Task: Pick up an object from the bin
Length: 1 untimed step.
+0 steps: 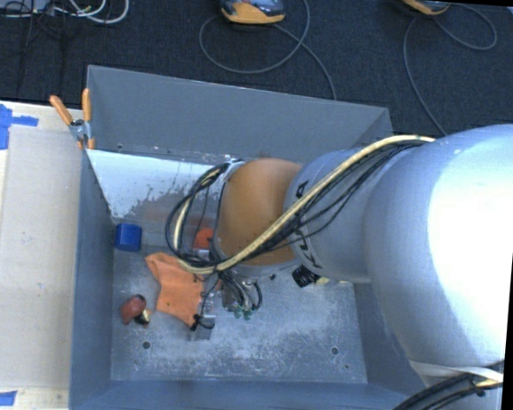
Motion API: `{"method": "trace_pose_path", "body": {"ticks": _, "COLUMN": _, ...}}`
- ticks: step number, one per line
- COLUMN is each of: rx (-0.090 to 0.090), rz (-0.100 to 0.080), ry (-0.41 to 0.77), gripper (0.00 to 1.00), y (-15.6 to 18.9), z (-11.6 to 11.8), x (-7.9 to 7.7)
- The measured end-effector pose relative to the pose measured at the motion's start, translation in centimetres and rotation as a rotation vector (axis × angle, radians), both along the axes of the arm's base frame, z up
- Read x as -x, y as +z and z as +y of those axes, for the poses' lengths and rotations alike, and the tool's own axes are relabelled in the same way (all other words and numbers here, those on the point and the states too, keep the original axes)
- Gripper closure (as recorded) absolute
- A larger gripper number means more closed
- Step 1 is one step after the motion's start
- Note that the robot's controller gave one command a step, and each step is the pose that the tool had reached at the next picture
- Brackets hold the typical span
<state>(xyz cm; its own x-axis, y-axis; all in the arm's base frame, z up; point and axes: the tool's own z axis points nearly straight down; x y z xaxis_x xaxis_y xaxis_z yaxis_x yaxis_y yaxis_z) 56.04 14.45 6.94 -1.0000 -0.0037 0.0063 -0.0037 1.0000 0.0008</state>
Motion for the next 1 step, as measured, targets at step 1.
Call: {"method": "trace_pose_path", "body": {"ticks": 1, "rx": -0.003, "rz": 0.001, "ry": 0.203, "gripper": 0.00, "y": 0.01, "z": 1.31, "x": 0.70}}
